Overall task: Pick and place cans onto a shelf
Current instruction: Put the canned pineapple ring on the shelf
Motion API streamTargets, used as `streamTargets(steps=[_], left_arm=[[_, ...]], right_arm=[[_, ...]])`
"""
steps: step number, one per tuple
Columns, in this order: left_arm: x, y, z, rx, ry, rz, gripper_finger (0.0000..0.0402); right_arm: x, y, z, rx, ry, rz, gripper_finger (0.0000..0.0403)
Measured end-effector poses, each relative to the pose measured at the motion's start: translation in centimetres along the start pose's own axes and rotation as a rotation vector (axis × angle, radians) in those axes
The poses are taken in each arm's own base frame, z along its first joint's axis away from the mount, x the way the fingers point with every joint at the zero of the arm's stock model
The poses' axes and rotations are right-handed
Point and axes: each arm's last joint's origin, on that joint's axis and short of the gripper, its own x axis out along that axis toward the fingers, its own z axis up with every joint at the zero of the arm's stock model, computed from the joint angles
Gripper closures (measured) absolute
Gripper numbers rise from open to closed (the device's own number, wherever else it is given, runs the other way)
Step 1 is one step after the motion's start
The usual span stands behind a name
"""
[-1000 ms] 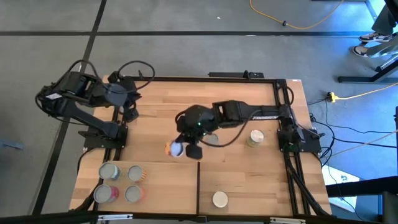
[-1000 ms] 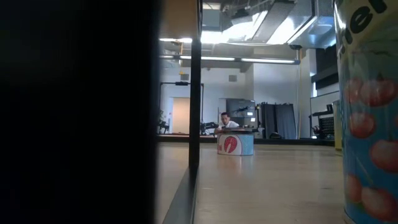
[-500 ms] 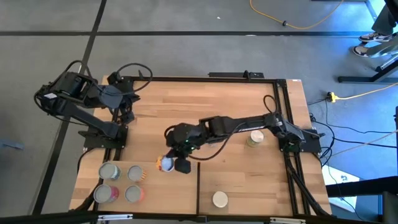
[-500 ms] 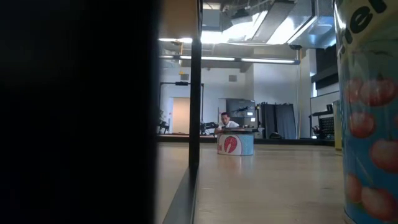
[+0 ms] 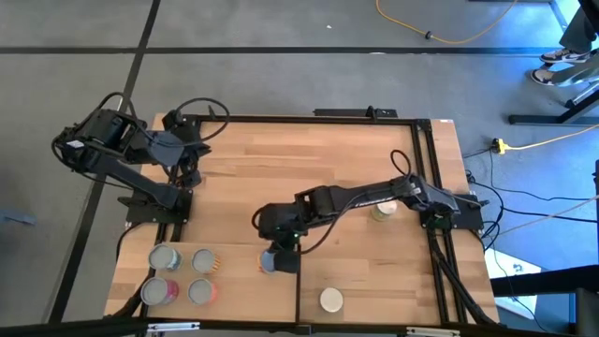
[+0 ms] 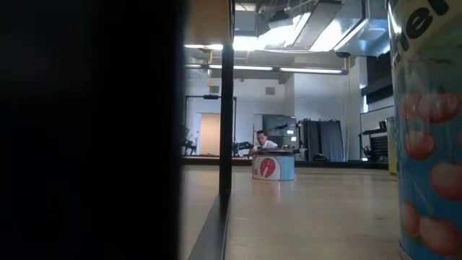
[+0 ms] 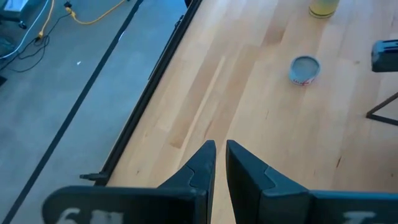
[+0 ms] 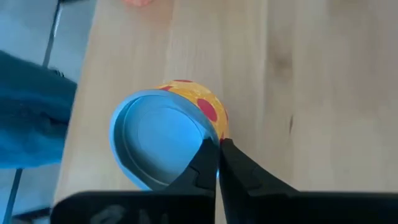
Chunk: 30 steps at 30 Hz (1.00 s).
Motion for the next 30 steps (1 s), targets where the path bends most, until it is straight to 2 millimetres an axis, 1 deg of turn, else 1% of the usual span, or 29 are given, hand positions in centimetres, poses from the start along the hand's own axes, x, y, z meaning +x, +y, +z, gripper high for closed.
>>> streamTargets(steps=[2, 8, 17, 27, 30], left_arm=[[0.02, -0.02, 0.01, 0.000, 0.001, 0.001, 0.0369], [0.06, -0.05, 0.04, 0.000, 0.002, 0.001, 0.0369], [0.06, -0.05, 0.04, -0.001, 0.002, 0.001, 0.0369], [0.06, -0.05, 0.04, 0.000, 0.002, 0.001, 0.0369], [0.06, -0.05, 0.04, 0.000, 0.002, 0.001, 0.0369]], right_arm=[[0.23, -0.02, -0.36, -0.009, 0.039, 0.009, 0.0399], [0.34, -0.10, -0.48, -0.037, 0.057, 0.023, 0.0398], [0.75, -0.12, -0.58, -0.038, 0.072, 0.046, 0.0365], [0.76, 0.00, -0.19, -0.046, 0.033, 0.058, 0.0360], [0.74, 0.01, -0.20, -0.045, 0.033, 0.058, 0.0366]])
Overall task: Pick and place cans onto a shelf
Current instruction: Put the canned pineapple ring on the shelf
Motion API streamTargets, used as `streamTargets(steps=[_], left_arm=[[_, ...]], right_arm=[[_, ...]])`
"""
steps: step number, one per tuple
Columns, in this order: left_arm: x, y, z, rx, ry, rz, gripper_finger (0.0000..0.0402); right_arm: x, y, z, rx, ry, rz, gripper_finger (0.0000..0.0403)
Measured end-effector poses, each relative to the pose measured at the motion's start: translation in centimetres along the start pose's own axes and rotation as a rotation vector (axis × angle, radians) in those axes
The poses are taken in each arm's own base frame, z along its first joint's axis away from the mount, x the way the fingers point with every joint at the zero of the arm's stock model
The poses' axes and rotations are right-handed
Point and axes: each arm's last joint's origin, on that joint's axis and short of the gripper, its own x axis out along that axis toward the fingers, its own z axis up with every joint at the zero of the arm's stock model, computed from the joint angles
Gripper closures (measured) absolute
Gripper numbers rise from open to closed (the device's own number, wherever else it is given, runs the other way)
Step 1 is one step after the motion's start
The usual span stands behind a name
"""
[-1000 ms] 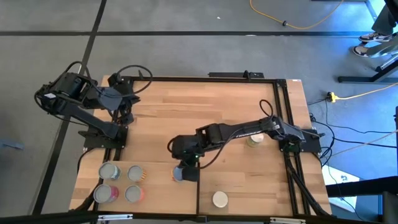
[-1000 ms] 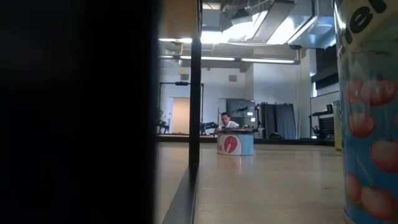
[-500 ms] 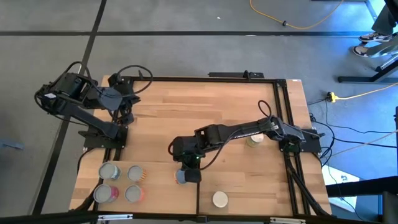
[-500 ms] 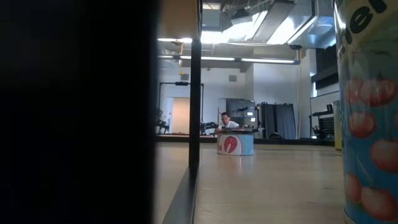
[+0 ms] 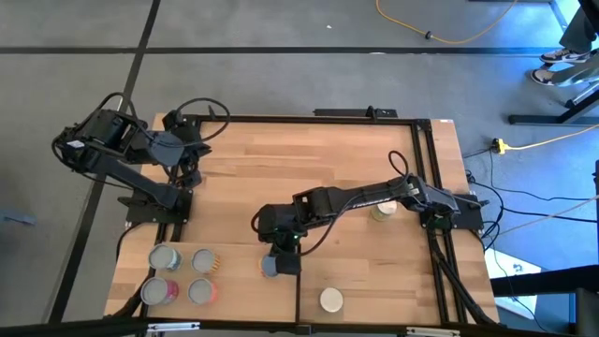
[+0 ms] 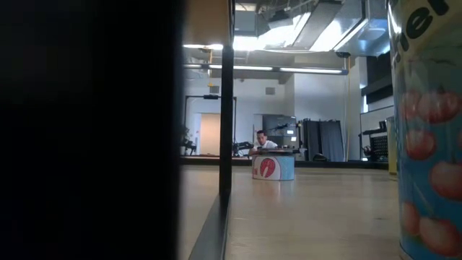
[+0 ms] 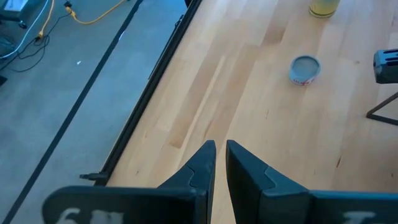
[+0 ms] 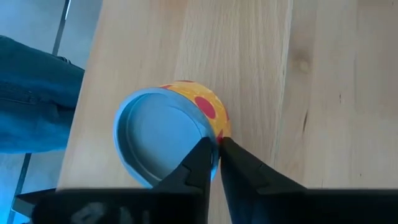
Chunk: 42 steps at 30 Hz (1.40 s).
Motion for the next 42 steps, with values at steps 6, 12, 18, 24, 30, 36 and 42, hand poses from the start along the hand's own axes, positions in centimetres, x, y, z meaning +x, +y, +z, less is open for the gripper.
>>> streamTargets(steps=[6, 12, 18, 24, 30, 36, 42], left_arm=[[0.0, 0.0, 0.0, 0.000, 0.000, 0.000, 0.0369], [0.0, 0.0, 0.0, 0.001, 0.000, 0.000, 0.0369], [0.0, 0.0, 0.0, 0.001, 0.000, 0.000, 0.0369], [0.0, -0.1, 0.0, 0.002, 0.012, -0.029, 0.0369], [0.0, -0.5, -0.2, 0.038, 0.063, -0.162, 0.0369], [-0.1, -0.6, -0.3, 0.061, 0.085, -0.226, 0.0389], [0.2, -1.4, 0.5, 0.058, 0.061, -0.313, 0.0400]], right_arm=[[0.0, 0.0, 0.1, 0.000, -0.013, -0.010, 0.0384], [0.0, 0.0, 0.4, -0.022, -0.046, -0.016, 0.0364], [0.0, 0.1, 0.7, -0.039, -0.080, -0.008, 0.0338], [-0.3, 0.1, 0.8, -0.047, -0.090, -0.006, 0.0334], [-2.2, 0.0, 1.5, -0.045, -0.128, 0.041, 0.0367], [-5.3, 0.7, 1.8, -0.087, -0.194, 0.039, 0.0395], [-11.3, 2.1, 1.6, -0.157, -0.319, -0.095, 0.0398]])
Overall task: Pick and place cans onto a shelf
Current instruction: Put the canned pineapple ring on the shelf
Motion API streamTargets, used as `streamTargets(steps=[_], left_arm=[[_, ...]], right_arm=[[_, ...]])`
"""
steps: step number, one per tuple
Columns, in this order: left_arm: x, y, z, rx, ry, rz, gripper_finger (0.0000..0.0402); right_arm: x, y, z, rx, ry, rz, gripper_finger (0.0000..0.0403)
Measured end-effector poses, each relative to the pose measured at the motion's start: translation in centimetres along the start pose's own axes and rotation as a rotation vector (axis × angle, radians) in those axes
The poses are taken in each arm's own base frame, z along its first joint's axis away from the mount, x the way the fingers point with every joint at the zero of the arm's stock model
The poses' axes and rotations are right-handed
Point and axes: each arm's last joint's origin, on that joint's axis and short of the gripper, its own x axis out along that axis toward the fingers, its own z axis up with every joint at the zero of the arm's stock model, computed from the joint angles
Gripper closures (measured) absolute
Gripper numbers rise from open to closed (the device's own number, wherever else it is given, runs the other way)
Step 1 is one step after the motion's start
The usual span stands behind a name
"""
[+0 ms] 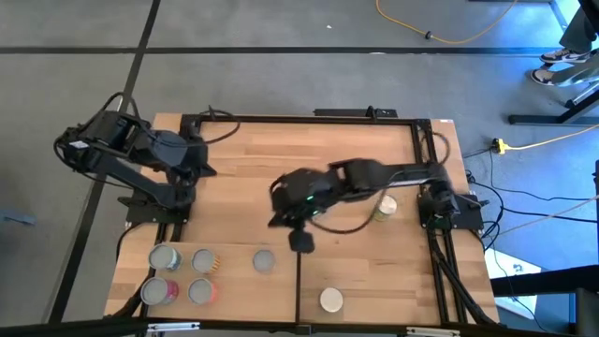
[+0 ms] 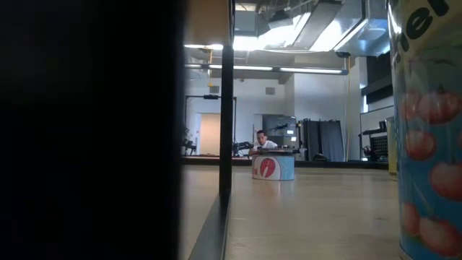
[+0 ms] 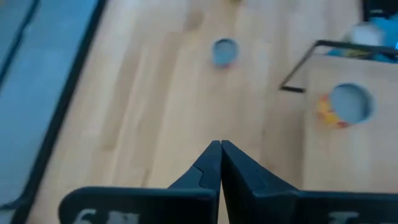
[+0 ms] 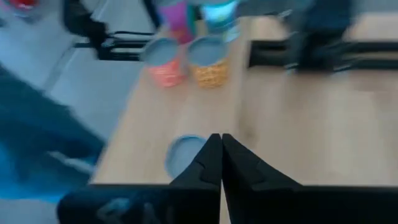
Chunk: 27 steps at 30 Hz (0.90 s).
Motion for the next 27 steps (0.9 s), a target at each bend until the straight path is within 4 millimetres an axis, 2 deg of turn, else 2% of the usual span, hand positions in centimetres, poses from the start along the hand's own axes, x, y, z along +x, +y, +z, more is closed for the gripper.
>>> streamTargets(steps=[7, 10, 14, 17, 20, 24, 27], left_arm=[[2.8, -3.1, 2.5, 0.054, -0.026, -0.130, 0.0401], [4.8, -5.1, 3.2, 0.108, 0.014, -0.152, 0.0401], [8.0, -7.8, 3.7, 0.215, 0.120, -0.244, 0.0401], [10.8, -10.1, 4.6, 0.196, 0.137, -0.306, 0.0401], [13.3, -12.4, 5.4, 0.188, 0.129, -0.400, 0.0401], [16.3, -15.3, 5.6, 0.199, 0.137, -0.494, 0.0401], [18.4, -16.5, 5.3, 0.129, 0.198, -0.462, 0.0401]], right_arm=[[-9.0, 0.4, 0.8, -0.064, -0.097, -0.320, 0.0398], [-12.2, 0.4, 0.7, -0.054, -0.139, -0.457, 0.0398], [-15.9, 0.6, 0.5, -0.054, -0.195, -0.552, 0.0398], [-17.9, 0.7, 0.2, -0.085, -0.199, -0.573, 0.0398], [-19.0, 0.8, -0.2, -0.124, -0.182, -0.579, 0.0398], [-19.8, 0.9, -0.7, -0.203, -0.123, -0.589, 0.0398], [-19.8, 0.8, -1.0, -0.254, -0.082, -0.594, 0.0398]])
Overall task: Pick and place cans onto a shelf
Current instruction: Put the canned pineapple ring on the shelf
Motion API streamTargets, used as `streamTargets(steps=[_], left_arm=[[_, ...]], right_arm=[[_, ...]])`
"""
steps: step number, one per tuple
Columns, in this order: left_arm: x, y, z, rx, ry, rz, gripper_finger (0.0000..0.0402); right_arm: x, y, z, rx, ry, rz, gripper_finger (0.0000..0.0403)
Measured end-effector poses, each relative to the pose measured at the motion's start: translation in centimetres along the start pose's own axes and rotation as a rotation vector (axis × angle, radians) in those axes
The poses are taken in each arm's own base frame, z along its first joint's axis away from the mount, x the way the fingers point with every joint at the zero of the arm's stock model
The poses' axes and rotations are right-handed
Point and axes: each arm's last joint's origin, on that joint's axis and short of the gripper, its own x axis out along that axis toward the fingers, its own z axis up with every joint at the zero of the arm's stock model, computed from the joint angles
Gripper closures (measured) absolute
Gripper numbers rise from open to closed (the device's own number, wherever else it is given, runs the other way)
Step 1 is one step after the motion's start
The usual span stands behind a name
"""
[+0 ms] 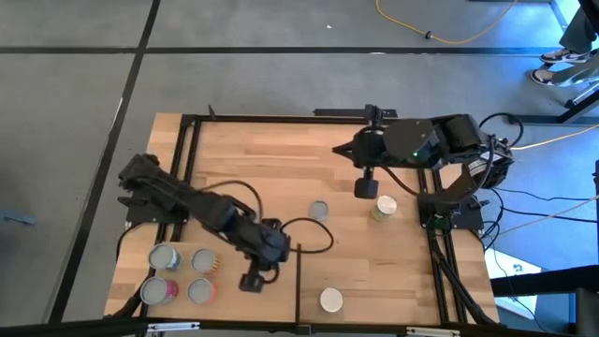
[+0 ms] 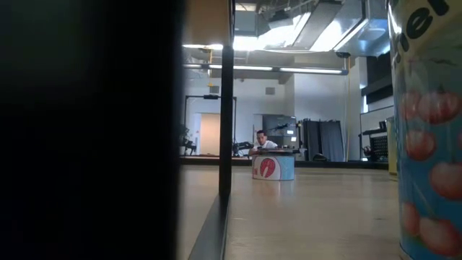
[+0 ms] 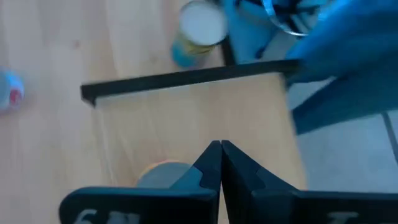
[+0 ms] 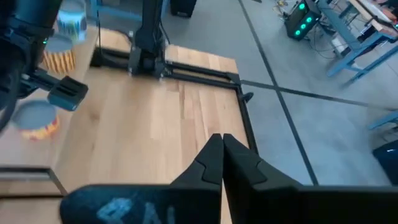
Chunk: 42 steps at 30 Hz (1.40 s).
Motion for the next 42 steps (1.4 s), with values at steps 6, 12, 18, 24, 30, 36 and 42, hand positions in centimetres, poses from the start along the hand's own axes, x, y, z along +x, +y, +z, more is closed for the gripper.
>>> streamTargets(steps=[6, 12, 18, 24, 30, 36, 42], left_arm=[[3.4, 0.3, -0.3, -0.120, 0.089, 0.069, 0.0401], [3.6, 0.5, 0.0, -0.118, 0.039, 0.127, 0.0401], [3.6, 0.8, -0.3, -0.117, 0.054, 0.191, 0.0401], [3.5, 1.0, -0.6, -0.118, 0.092, 0.208, 0.0401], [3.5, 1.0, -0.6, -0.069, 0.095, 0.214, 0.0401], [3.5, 1.3, -0.6, -0.074, 0.106, 0.202, 0.0402], [3.5, 1.2, -0.6, -0.081, 0.117, 0.182, 0.0402]], right_arm=[[0.0, 0.1, -0.4, -0.070, 0.041, 0.006, 0.0398], [0.0, 0.1, -0.5, -0.076, 0.053, 0.008, 0.0398], [0.0, 0.1, -0.5, -0.075, 0.053, 0.007, 0.0398], [0.0, 0.1, -0.5, -0.072, 0.052, 0.007, 0.0398], [0.0, 0.1, -0.5, -0.071, 0.052, 0.008, 0.0398], [0.0, 0.1, -0.5, -0.070, 0.052, 0.008, 0.0398], [0.0, 0.1, -0.5, -0.070, 0.052, 0.009, 0.0398]])
